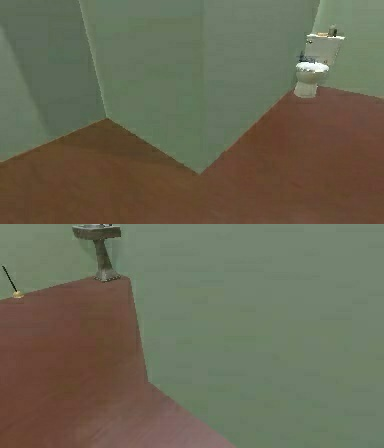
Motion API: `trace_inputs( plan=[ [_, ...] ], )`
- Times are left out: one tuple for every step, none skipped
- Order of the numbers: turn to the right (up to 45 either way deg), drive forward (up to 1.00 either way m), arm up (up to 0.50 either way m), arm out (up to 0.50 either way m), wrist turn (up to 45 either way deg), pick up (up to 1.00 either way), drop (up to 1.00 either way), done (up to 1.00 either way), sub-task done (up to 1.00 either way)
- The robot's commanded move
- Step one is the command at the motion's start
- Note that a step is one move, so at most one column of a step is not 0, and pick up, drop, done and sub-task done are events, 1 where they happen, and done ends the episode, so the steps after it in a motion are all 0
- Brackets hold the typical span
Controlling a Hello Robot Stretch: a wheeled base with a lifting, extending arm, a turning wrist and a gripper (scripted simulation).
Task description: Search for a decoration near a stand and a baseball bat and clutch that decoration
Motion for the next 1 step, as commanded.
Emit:
trace_inputs(
  plan=[
    [-33.0,0.00,0.00,0.00,0.0,0.00,0.00,0.00,0.00]
  ],
)
